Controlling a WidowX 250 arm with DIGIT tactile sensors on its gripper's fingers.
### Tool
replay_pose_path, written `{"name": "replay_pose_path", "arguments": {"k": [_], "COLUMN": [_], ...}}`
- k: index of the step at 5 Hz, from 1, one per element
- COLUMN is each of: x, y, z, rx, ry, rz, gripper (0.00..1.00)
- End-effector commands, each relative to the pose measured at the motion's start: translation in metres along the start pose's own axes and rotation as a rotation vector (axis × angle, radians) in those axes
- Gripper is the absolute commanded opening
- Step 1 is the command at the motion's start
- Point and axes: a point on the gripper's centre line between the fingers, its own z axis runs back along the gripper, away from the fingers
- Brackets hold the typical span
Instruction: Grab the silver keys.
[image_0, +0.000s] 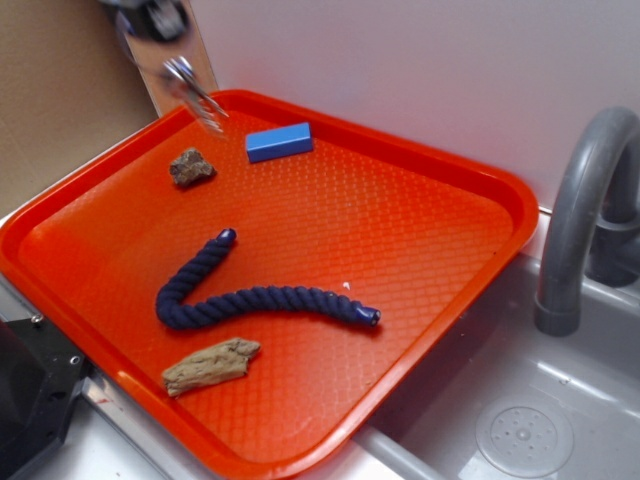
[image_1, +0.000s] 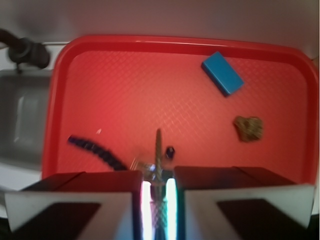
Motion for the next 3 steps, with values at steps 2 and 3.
{"name": "replay_pose_path", "arguments": {"k": [2, 3], "x": [-0.014, -0.029], "y": [-0.011, -0.027], "z": [0.057, 0.065], "rx": [0.06, 0.062], "ry": [-0.055, -0.06], "rz": [0.047, 0.057], "gripper": [0.0, 0.0]}}
